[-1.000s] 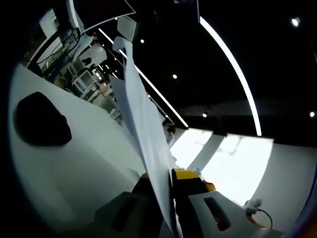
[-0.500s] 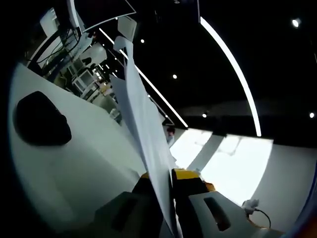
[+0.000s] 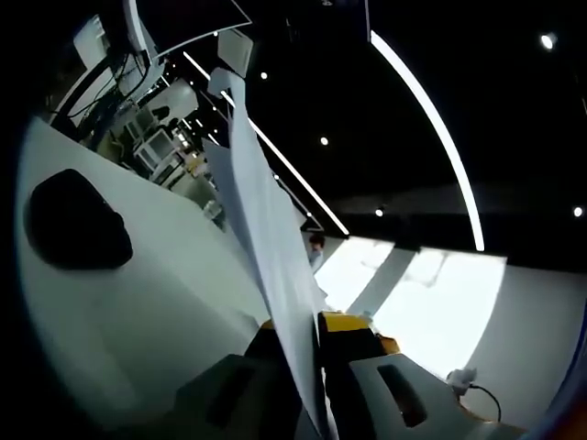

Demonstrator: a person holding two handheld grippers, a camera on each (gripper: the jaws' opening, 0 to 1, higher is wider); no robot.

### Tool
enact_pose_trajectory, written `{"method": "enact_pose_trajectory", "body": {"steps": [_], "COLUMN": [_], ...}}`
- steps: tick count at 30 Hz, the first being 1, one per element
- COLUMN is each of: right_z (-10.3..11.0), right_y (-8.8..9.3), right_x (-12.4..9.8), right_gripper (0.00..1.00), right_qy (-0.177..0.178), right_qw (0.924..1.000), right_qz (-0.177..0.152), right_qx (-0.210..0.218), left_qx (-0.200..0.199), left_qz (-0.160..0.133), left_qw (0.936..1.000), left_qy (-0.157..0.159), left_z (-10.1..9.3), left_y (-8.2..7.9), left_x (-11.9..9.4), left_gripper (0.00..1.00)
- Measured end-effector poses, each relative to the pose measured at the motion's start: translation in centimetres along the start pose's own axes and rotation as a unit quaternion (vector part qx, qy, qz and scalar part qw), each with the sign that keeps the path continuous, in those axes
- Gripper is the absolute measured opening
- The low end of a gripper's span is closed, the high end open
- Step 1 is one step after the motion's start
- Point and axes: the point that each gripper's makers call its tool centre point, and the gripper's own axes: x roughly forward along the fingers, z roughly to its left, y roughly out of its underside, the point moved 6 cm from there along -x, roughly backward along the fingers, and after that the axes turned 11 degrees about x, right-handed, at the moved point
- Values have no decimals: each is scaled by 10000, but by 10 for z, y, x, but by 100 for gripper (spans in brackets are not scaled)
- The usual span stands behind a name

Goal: Organize the stack of printing papers by aligning and flattening the scattered papers on the table

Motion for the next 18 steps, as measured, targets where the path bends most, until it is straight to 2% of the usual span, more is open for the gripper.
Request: {"method": "enact_pose_trajectory", "body": {"steps": [3, 7, 12, 15, 18], "right_z": [-9, -14, -23, -29, -33], "right_y": [0, -1, 0, -3, -3], "right_x": [6, 7, 12, 13, 15], "right_gripper": [90, 90, 90, 90, 90], "right_qy": [40, 58, 162, 117, 152], "right_qw": [9999, 9997, 9995, 9988, 9983], "right_qz": [136, 98, 239, 191, 227], "right_qx": [96, 204, 150, 438, 516], "left_qx": [1, 8, -5, 3, -21], "left_qz": [4, -7, 4, -4, -15], "left_qw": [10000, 10000, 10000, 10000, 10000], "left_qy": [-2, -8, -10, -5, 10], "left_z": [0, 0, 0, 0, 1], "left_y": [0, 0, -1, -1, -1], "left_x": [0, -1, 0, 0, 0], "left_gripper": [8, 8, 8, 8, 8]}}
